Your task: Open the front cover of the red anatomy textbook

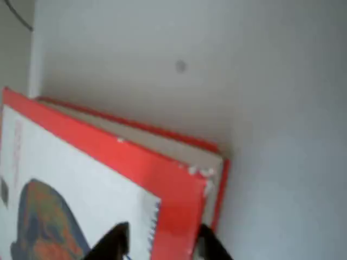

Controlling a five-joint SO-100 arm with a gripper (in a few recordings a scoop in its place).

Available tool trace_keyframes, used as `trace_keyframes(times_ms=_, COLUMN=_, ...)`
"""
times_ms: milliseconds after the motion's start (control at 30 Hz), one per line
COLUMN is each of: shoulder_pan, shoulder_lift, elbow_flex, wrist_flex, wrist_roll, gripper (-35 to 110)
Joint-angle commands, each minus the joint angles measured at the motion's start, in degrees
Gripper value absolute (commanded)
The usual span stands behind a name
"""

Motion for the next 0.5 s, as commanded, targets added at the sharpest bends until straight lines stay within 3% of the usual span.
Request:
trace_keyframes(times_ms=0, shoulder_pan=-0.9, shoulder_lift=6.0, elbow_flex=-11.2, wrist_flex=3.5, wrist_roll=0.0, gripper=17)
trace_keyframes(times_ms=467, shoulder_pan=-4.4, shoulder_lift=11.3, elbow_flex=-20.8, wrist_flex=16.5, wrist_roll=0.6, gripper=16)
